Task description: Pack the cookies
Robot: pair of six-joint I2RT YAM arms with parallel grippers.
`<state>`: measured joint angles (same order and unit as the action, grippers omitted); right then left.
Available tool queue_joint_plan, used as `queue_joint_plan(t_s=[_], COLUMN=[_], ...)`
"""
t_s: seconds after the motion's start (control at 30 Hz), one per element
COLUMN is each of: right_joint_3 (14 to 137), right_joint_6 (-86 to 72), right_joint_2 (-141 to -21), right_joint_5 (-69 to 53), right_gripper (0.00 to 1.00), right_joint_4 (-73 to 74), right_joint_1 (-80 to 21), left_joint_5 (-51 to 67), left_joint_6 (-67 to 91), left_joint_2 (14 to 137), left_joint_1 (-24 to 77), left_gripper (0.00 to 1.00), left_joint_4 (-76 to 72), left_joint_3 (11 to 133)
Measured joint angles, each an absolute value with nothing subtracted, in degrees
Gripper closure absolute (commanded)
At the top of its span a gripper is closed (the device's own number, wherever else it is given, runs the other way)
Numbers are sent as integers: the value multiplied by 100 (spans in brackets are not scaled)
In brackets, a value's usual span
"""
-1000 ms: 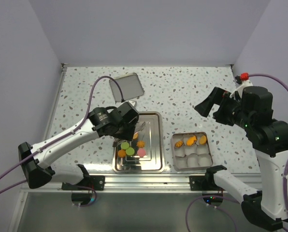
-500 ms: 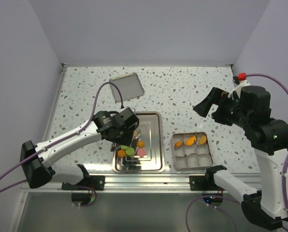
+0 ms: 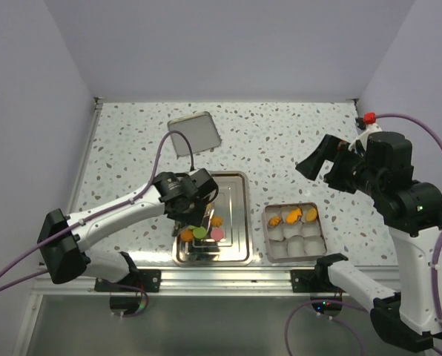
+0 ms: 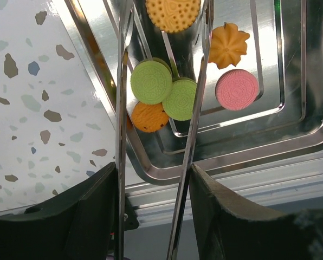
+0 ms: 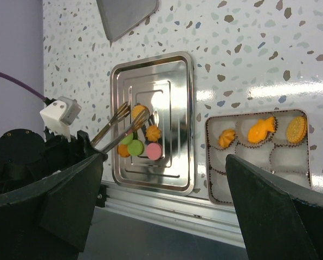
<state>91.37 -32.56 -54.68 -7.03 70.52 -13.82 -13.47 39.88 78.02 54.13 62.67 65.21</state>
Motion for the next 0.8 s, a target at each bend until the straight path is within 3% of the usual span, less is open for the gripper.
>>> queue_joint_plan(t_s=[0.47, 0.8], right_joint_3=[9085, 9085], right_joint_6=[-3260, -3264], right_joint_2=[-5459, -5459], right_joint_5=[-703, -698], right_gripper=[1, 1], right_joint_4=[6967, 6958], right_joint_1=[-1382, -1382], left_joint_5=[-1308, -1476], left_joint_6=[3927, 3669], left_joint_2=[7935, 8761], left_joint_1=[5413, 6222], left_gripper=[63, 67], left_joint_4=[6267, 6707], left_joint_3=[6705, 9019])
